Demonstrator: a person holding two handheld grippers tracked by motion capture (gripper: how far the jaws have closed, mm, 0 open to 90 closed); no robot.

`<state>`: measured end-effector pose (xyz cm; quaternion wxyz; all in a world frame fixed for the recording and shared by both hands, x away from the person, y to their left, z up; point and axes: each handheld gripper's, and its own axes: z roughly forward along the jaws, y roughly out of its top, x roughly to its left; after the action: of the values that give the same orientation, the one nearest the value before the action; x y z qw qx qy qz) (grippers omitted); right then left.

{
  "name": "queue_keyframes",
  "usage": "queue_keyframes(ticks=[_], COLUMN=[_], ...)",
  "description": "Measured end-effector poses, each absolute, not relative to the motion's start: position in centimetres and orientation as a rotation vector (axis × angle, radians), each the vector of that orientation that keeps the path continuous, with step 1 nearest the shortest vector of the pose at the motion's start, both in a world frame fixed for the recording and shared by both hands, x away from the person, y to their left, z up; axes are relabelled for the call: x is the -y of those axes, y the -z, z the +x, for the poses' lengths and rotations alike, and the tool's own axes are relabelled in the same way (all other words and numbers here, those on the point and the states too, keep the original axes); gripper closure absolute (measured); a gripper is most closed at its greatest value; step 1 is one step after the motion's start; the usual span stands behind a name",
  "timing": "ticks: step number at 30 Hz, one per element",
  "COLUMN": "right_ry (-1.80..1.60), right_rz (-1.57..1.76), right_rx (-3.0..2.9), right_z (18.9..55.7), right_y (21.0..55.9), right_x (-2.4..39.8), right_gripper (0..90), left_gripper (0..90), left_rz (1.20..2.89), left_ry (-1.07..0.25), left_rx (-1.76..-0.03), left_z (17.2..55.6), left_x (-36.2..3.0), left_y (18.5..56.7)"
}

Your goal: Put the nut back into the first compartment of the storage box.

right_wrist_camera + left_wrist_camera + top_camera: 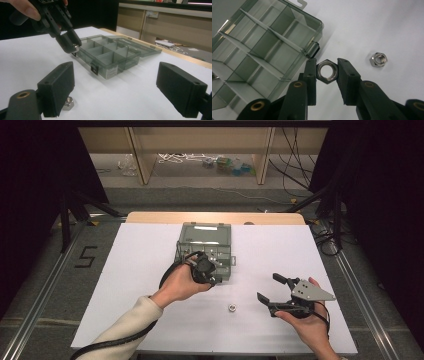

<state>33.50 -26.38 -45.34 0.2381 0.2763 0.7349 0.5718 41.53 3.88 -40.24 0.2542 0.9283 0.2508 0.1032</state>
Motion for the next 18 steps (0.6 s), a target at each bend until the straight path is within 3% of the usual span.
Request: queue_keyframes(ticks=[18], right_ry=[-1.563], right_rz=[0.739], right_rx=[-1.997], right_z=[33.6], right_y=[45.3], right_x=[26.4], right_gripper=[15.9], left_gripper=[70.4], left_rz=[2.527], left_ry=[-0.323], left_rx=[-0.704], left_z=[43.1], left_x=[-5.3], left_y=[38.9])
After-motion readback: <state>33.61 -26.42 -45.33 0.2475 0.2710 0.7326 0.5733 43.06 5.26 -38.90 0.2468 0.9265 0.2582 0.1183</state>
